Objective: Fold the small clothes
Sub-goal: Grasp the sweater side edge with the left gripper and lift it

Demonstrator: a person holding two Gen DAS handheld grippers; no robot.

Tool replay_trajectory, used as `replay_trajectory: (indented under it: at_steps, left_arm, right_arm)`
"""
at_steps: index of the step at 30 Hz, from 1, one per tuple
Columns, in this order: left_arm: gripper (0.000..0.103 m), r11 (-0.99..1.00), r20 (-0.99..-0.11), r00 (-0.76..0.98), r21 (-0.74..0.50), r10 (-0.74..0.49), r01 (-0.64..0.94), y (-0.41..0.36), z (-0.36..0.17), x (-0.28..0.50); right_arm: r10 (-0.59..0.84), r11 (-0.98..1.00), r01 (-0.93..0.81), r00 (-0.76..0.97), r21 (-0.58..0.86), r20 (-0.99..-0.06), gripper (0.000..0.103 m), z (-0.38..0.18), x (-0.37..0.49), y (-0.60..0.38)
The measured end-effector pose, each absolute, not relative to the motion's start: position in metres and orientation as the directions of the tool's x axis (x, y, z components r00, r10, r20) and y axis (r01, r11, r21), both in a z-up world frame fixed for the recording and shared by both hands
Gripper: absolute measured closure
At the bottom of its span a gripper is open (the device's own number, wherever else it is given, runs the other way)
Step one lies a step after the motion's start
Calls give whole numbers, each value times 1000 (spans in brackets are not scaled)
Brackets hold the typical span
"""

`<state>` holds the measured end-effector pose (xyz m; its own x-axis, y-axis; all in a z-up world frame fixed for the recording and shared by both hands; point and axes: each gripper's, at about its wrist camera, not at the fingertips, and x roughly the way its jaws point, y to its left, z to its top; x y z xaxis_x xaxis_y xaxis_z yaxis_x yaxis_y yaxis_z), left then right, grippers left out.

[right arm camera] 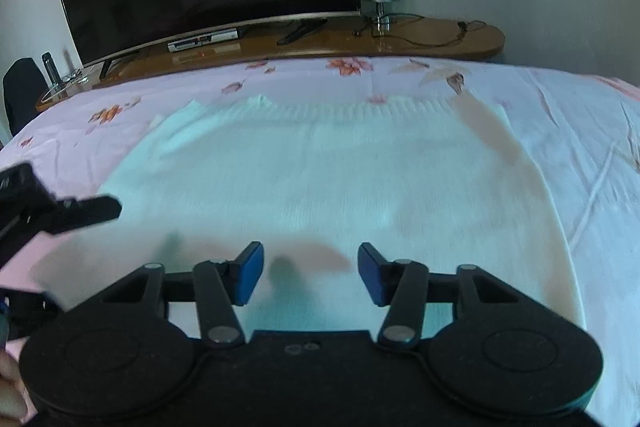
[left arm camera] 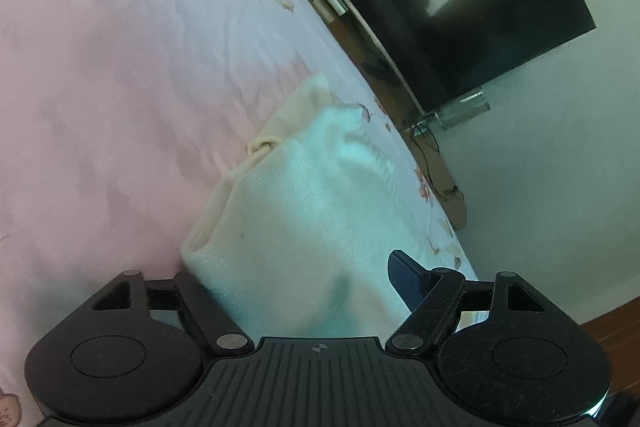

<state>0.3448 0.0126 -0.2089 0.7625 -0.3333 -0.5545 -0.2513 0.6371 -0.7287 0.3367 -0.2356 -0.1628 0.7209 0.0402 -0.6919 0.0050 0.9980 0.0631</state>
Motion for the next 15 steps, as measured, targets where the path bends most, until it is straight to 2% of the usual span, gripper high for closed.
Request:
replay_trajectory:
  at_steps: [1, 2, 3, 6, 9, 12, 13, 15]
  left_arm:
    - [28, 641, -549, 769, -727, -327, -246, 11, -209, 344]
    - [34, 647, -547, 773, -723, -320, -244, 11, -209, 343]
    - [49, 653, -552, 774, -715, -311, -249, 11, -210, 343]
    - [78, 624, -573, 762, -723, -301, -297, 18, -219, 345]
    - [78, 594, -572, 762, -739, -304, -318, 24, -223, 347]
    - [78, 594, -572, 765, -737, -295, -322, 21, -223, 348]
    - [78, 588, -573, 766, -739, -292, -328, 20, -223, 349]
    - [78, 571, -571, 768, -747, -290, -339, 20, -225, 348]
  right_arm:
    - [38, 998, 2, 725, 57, -688, 68, -163, 343, -235]
    - [39, 999, -3, 726, 54, -686, 68, -163, 350, -234]
    - [38, 999, -4, 725, 51, -687, 69, -165, 354, -234]
    - [9, 1000, -8, 716, 5, -698, 71, -176, 364, -229]
    - [-25, 994, -58, 702, -92, -712, 70, -181, 370, -219]
    - [-1, 998, -41, 722, -44, -692, 73, -169, 370, -225]
    - [-9, 999, -30, 732, -45, -681, 70, -167, 369, -227]
    - [2, 997, -53, 691, -48, -723, 68, -181, 374, -228]
